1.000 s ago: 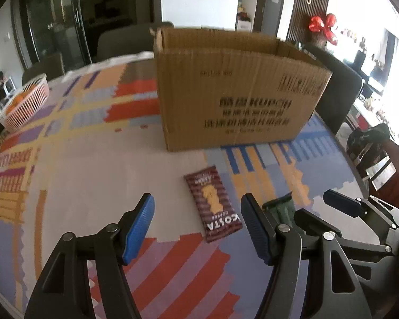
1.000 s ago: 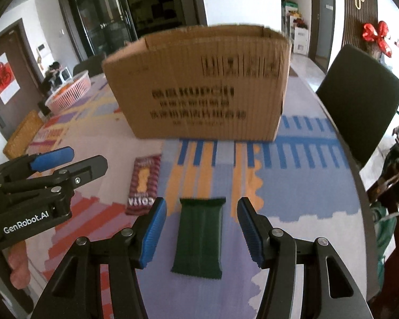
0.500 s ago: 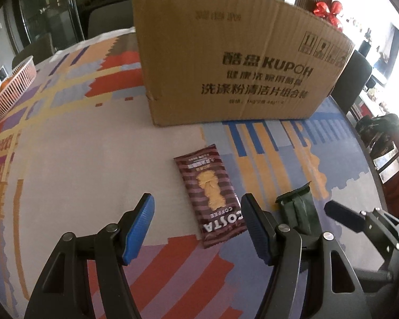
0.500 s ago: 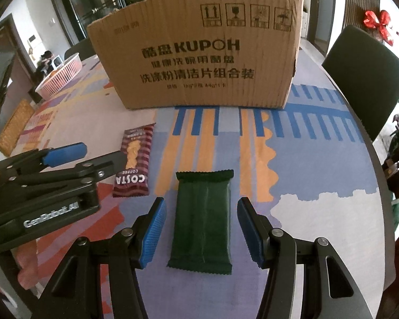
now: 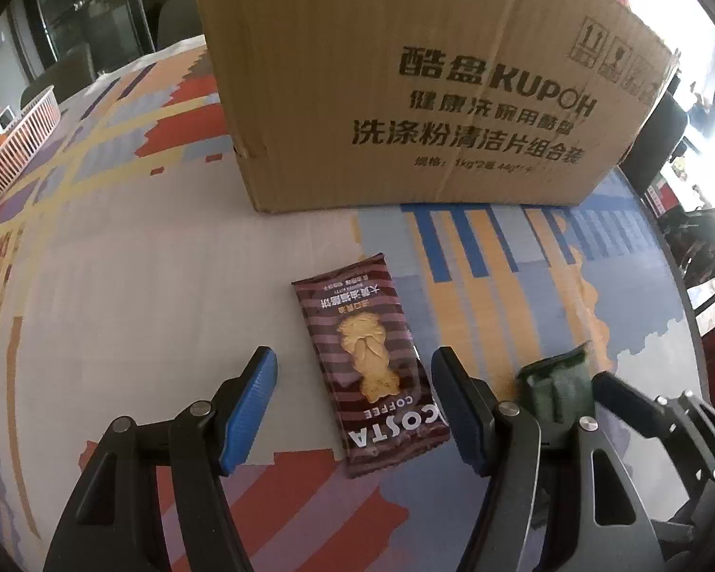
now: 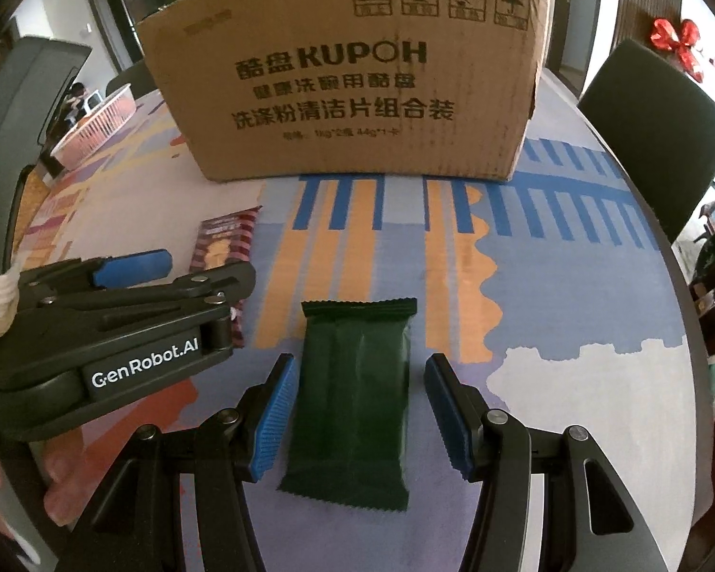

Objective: Organize snacks
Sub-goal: 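Grasp the Costa biscuit pack with the left gripper while the right grasps the dark green bar, then carry Costa pack and green bar into the box and open both grippers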

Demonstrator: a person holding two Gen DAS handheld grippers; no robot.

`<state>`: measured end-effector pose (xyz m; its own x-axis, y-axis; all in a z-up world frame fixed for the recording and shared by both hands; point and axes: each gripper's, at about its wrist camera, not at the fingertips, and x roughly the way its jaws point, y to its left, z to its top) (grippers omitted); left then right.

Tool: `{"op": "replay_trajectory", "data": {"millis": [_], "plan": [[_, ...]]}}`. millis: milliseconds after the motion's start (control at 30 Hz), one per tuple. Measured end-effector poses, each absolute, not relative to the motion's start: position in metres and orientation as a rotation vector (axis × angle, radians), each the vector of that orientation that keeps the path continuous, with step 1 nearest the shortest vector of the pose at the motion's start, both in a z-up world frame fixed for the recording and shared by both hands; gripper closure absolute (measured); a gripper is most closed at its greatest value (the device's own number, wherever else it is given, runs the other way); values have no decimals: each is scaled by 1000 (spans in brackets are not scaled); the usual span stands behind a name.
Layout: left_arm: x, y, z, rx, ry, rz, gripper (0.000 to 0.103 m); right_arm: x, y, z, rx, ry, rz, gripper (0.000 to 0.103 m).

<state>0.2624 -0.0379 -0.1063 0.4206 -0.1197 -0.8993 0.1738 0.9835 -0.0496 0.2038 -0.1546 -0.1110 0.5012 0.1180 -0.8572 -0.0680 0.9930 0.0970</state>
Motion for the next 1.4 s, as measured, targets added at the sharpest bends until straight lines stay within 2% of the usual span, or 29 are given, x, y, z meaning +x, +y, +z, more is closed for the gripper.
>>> {"op": "replay_trajectory", "data": {"millis": [133, 200, 333, 433, 900, 1400], "plan": [[266, -38, -109, 64, 1121, -173, 37, 208, -155, -111, 24, 1026, 95, 48], [264, -41, -109, 82, 1114, -169, 39, 209, -156, -111, 21, 1019, 95, 53], [259, -43, -107, 101, 1094, -197, 62, 213, -157, -111, 20, 1008, 98, 56], [255, -43, -106, 102, 1088, -207, 65, 214, -160, -112, 30, 1004, 105, 57], [219, -32, -83, 45, 1045, -238, 66, 207, -167, -104, 68, 983, 124, 57], [205, -22, -31, 6, 921, -242, 66, 194, -171, -59, 85, 875, 140, 57]]}}
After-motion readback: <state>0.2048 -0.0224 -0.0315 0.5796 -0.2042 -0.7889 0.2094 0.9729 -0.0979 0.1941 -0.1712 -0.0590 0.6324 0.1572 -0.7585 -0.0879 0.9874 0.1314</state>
